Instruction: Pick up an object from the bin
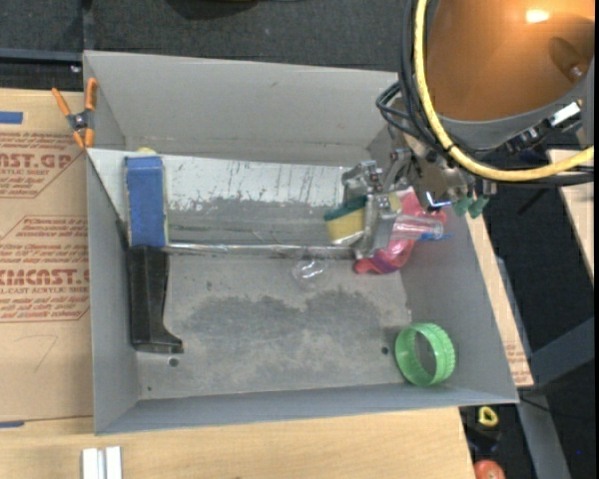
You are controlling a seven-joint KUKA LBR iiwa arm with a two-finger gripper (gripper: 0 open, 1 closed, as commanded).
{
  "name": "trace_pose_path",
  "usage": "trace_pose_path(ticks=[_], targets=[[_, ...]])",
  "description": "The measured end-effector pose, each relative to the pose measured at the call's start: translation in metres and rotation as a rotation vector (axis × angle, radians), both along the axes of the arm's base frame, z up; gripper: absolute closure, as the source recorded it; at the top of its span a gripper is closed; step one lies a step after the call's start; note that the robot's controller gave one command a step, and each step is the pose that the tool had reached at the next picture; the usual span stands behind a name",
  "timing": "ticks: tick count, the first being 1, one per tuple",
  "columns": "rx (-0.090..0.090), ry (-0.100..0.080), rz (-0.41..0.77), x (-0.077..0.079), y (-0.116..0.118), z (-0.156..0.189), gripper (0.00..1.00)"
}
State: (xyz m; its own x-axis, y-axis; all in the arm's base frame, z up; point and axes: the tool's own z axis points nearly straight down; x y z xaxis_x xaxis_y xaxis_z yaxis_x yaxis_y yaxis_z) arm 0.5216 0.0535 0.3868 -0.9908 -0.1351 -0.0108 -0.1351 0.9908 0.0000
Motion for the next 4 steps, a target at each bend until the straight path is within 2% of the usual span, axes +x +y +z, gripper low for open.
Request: trace_pose_path(ticks=[1, 2, 3, 4], targets=[[-0.001, 0.008, 0.074, 0.057, 0.003, -0.109, 0.0], [0.001, -0.011, 0.059, 0.023, 0.0, 0.002, 0.0], [0.0, 0.008, 0.067, 0.029, -0.006, -0.016, 0.0], [0.002, -0.01, 0.054, 0.024, 0.004, -0.01, 0.0]])
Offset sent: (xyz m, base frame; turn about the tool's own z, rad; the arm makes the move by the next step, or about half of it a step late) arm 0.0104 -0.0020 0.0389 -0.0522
